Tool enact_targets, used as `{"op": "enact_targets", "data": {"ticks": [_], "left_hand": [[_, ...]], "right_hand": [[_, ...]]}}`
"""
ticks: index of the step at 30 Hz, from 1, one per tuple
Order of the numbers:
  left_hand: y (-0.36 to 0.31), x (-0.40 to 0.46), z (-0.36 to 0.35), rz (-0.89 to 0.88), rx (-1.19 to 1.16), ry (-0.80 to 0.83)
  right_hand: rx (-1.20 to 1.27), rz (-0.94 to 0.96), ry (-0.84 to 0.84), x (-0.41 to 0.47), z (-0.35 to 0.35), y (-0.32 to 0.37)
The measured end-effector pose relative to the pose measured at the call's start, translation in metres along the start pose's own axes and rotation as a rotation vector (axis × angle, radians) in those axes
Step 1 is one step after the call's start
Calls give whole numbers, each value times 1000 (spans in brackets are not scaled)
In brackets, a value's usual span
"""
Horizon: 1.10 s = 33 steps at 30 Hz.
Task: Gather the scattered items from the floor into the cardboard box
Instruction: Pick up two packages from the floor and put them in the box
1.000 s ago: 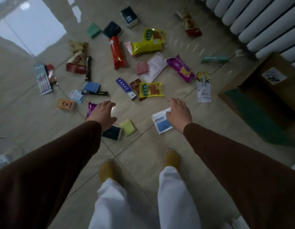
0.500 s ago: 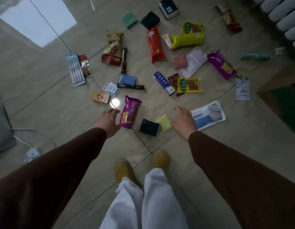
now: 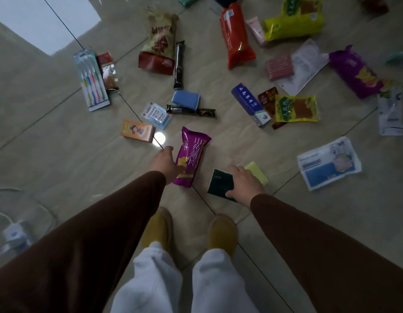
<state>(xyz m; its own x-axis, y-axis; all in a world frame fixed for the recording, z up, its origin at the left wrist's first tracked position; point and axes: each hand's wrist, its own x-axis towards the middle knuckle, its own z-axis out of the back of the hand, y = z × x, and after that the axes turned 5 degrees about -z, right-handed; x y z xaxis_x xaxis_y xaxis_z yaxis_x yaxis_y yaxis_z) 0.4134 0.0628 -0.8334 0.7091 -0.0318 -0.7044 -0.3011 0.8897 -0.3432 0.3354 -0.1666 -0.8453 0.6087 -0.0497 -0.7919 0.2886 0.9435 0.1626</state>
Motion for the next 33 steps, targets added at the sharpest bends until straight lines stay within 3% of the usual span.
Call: {"op": "enact_targets", "data": {"ticks": [10,14,17,21,24,26,29,33], "left_hand": [[36,81,-81,36,-187,93],[45,74,-71,69,-283,130],[65,69,-36,39,-238,111],[93,82,23,-49,-67,35],[111,110,59,-162,434,-14],[122,131,72,-187,608,8],[128,158,79,-212,742,59],[122,172,84,-119,650,213]], "right_hand": [[-120,-38,-112,68,-80,-2],[9,-214,1,61,-76,-4],[92,-241,10,52,-64,-20],[153,-314,11,48,-52,-47],[236,-374,-8,56,-57,-69],[332,-390,-3,67,-64,-78],[478,-413,-6,83,-72,-82],[542,-411,-46,94,-73,-77]]}}
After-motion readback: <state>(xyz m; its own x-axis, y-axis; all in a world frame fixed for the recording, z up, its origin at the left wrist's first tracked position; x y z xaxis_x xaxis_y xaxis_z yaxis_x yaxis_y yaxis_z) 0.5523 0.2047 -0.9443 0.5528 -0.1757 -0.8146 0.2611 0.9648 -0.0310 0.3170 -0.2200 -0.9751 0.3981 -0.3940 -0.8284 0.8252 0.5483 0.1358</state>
